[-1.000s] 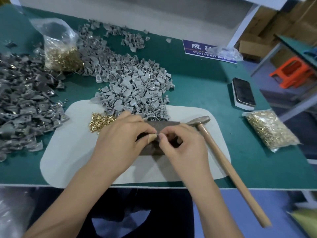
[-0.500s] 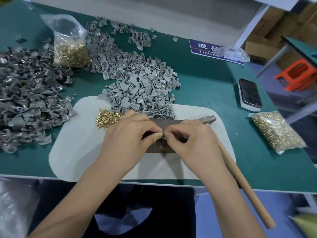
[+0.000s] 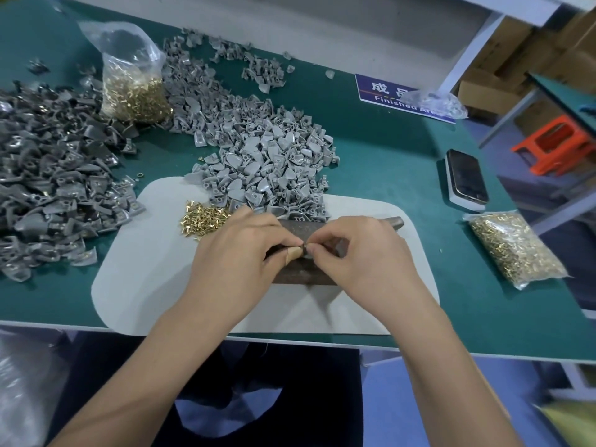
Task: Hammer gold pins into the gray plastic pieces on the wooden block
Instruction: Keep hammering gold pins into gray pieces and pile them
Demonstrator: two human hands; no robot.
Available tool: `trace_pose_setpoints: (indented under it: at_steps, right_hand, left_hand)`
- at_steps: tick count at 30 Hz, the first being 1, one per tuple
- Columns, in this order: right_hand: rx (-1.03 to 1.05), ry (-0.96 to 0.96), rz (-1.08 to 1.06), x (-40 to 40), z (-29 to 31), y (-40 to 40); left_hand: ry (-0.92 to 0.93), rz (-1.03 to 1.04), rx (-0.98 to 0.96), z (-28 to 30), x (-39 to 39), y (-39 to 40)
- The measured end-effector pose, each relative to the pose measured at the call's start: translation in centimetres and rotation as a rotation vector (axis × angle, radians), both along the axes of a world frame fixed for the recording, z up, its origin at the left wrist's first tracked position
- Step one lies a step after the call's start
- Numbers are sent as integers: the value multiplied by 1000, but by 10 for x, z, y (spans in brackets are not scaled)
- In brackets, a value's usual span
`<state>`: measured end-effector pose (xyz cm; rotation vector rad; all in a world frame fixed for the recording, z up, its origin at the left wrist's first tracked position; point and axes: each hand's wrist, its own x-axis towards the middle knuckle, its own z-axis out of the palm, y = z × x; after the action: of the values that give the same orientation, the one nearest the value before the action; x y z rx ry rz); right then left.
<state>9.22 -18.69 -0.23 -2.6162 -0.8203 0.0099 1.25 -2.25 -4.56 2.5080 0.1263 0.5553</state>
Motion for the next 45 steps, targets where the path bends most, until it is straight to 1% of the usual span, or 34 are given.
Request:
trace_pose_setpoints:
  at_steps: [2,4,8,10,15,20,22,24,29,37,41,45]
  right_hand:
    - [87,102,-24,0,-3,-1]
    - [150,151,-11,-1,-4,-3]
    - [226,160,10,-1,-1,-4]
    - [225,135,18,-3,1,-3]
    - [87,29,76,-11,9,2]
    - [-187,-73,124,-15,19,15]
    - [-234,-79,120,-17,21,19]
    - [-238,-59,125,-16,22,20]
    - [-145,54,126,-5,26,15]
    - [-35,40,135,-5,17,8]
    - [47,122,130,0,12,1]
    - [115,158,133,2,6,-3]
  left_hand:
    - [7,-6,-5,1,0,1]
    - [17,-7,3,2,0,0]
    - [23,-2,40,4,1,-2]
    - [29,-4,36,5,2,-1]
    - [29,-10,47,3,2,-1]
    - [37,-14,88,4,3,0]
    - [40,-12,95,3,2,0]
    - [41,-13,95,3,2,-1]
    - [32,-5,96,2,3,-1]
    - [12,-10,78,0,3,-1]
    - [-1,-9,41,-2,2,-1]
    - [-8,-1,28,-2,1,-1]
